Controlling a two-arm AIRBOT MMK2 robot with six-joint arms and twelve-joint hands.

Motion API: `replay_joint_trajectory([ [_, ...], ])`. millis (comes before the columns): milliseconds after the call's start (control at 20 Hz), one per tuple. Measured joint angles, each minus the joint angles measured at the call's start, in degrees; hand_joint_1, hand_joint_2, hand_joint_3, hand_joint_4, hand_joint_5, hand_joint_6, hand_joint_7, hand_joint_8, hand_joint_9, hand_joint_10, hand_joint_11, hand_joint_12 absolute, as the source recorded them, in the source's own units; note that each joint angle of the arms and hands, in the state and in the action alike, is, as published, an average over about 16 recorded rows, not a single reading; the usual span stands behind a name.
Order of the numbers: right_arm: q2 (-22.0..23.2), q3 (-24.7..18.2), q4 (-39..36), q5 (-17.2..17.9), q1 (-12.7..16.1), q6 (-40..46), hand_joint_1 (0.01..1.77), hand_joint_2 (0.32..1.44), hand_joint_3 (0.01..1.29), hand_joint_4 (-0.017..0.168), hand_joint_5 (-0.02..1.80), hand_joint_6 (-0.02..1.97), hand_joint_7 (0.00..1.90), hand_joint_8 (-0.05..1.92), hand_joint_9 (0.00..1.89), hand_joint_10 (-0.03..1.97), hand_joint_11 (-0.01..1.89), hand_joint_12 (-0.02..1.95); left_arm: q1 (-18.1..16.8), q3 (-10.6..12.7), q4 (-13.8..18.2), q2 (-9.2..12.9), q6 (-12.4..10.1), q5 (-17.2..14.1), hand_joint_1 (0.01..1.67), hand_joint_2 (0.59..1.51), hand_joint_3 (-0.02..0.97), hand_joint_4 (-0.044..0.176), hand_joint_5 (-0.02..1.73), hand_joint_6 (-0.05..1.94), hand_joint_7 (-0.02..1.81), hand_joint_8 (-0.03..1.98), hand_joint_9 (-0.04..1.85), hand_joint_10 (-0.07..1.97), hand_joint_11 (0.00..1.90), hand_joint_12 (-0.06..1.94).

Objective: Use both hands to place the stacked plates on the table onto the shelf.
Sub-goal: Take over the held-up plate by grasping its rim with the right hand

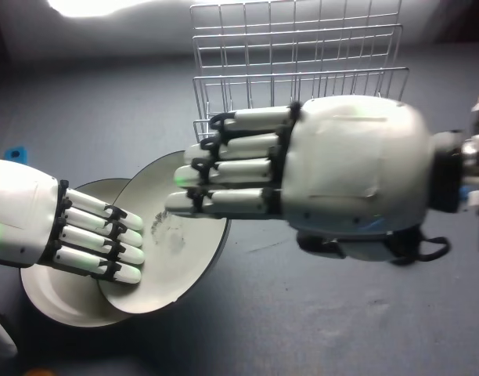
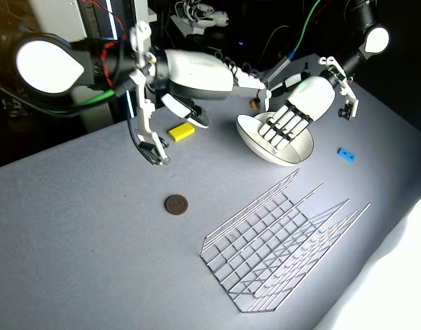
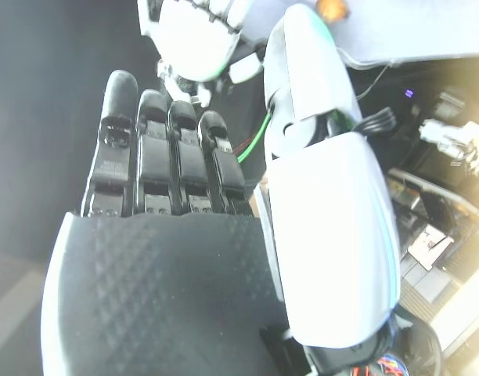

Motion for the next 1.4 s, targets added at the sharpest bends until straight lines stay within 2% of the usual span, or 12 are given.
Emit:
replay_joint_trajectory([
  [450, -12.99, 9.41, 3.28, -3.99, -0.62, -6.55, 1.2, 1.06, 0.01, 0.009, 0.18, 0.02, 0.16, 0.02, 0.18, 0.02, 0.01, 0.88, -0.29, -0.27, 0.1, 0.03, -0.87, 0.19, 0.02, 1.07, 0.015, -0.001, 0.0, -0.01, -0.01, -0.02, 0.02, 0.0, 0.02, -0.01],
  [750, -19.85, 16.12, 4.65, -5.53, -0.97, -8.87, 1.15, 1.06, 0.01, 0.008, 0.2, 0.02, 0.17, 0.02, 0.19, 0.02, 0.01, 0.89, -0.28, -0.28, 0.09, 0.03, -0.96, 0.2, 0.02, 1.07, 0.015, -0.001, 0.0, -0.01, -0.01, -0.02, 0.02, 0.0, 0.01, -0.01],
  [1100, -24.81, 21.15, 5.0, -5.67, -1.34, -9.73, 1.08, 1.05, 0.01, 0.008, 0.28, 0.02, 0.28, 0.02, 0.3, 0.04, 0.02, 1.06, -0.27, -0.27, 0.08, 0.03, -1.0, 0.2, 0.02, 1.073, 0.016, -0.001, 0.0, -0.01, -0.01, -0.02, 0.02, 0.0, 0.02, -0.01],
  [1400, -26.78, 22.88, 5.22, -4.92, -1.51, -10.29, 1.05, 1.04, 0.01, 0.006, 0.48, 0.08, 0.52, 0.06, 0.52, 0.16, 0.11, 1.27, -0.26, -0.27, 0.02, 0.03, -1.02, 0.18, 0.02, 1.074, 0.016, -0.001, 0.0, -0.01, -0.01, -0.02, 0.02, 0.01, 0.01, -0.01],
])
